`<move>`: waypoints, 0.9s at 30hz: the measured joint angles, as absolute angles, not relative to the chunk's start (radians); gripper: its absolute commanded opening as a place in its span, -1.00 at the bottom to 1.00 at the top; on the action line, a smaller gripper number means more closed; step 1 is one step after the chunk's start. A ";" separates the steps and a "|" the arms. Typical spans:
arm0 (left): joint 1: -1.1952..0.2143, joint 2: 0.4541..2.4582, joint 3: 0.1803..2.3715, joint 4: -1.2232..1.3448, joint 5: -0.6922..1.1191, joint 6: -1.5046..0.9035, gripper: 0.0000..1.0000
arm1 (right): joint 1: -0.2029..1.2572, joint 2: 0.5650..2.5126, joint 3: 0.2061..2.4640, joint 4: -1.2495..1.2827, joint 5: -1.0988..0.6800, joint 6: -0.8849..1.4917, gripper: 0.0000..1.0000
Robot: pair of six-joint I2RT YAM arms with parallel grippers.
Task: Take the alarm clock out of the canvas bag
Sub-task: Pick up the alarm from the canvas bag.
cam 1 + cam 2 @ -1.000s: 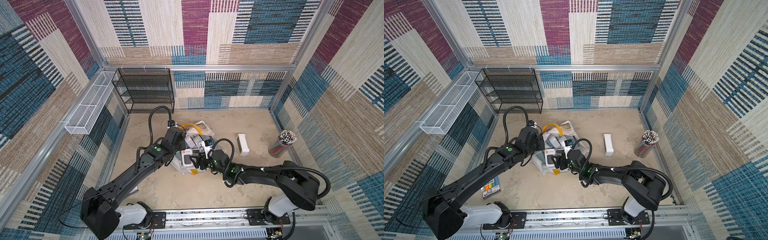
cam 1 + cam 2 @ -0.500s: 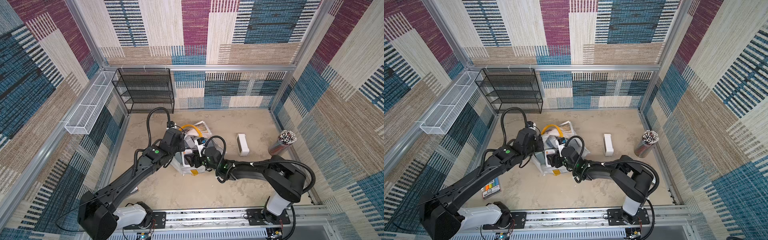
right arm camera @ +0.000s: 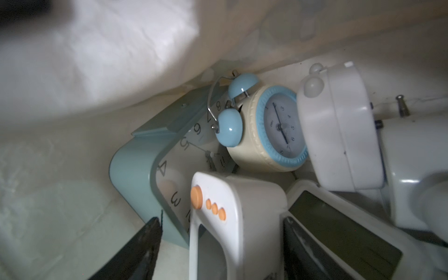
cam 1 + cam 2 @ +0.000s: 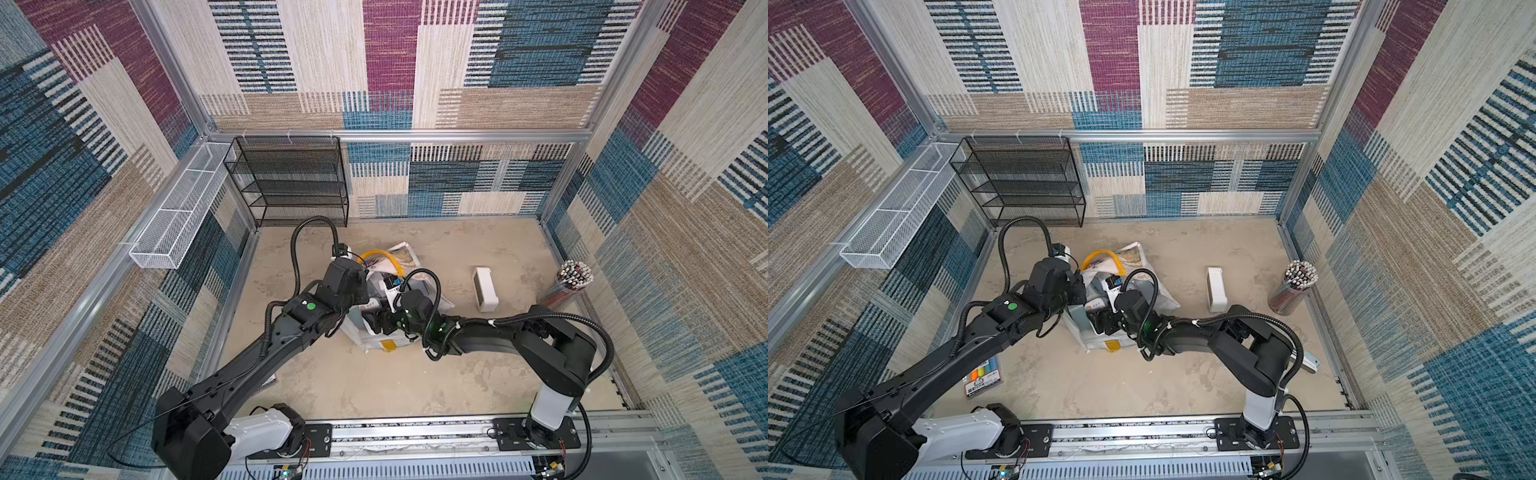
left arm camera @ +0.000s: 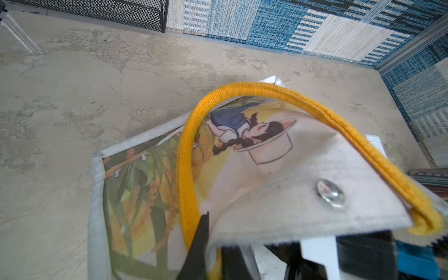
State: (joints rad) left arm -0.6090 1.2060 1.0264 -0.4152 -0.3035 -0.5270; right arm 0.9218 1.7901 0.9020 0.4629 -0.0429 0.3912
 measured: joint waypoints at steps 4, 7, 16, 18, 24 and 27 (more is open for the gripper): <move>-0.609 1.204 1.023 -0.415 -0.304 -0.527 -1.00 | 0.921 1.793 0.914 0.444 -0.049 0.373 0.62; -0.609 1.204 1.018 -0.412 -0.304 -0.527 -1.00 | 0.921 1.791 0.914 0.437 -0.060 0.362 0.54; -0.609 1.202 1.015 -0.411 -0.305 -0.527 -1.00 | 0.921 1.726 0.858 0.429 -0.151 0.358 0.31; -0.609 1.202 1.015 -0.411 -0.306 -0.528 -1.00 | 0.921 1.720 0.854 0.429 -0.173 0.358 0.31; -0.609 1.202 1.015 -0.411 -0.307 -0.532 -1.00 | 0.921 1.743 0.890 0.411 -0.203 0.340 0.30; -0.609 1.201 1.015 -0.411 -0.307 -0.536 -1.00 | 0.921 1.774 0.930 0.388 -0.208 0.332 0.29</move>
State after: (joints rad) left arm -0.6090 1.2015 1.0153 -0.4114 -0.3065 -0.5362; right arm 0.9215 1.7744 0.9298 0.3882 -0.2081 0.3321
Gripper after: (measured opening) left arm 0.101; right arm 0.649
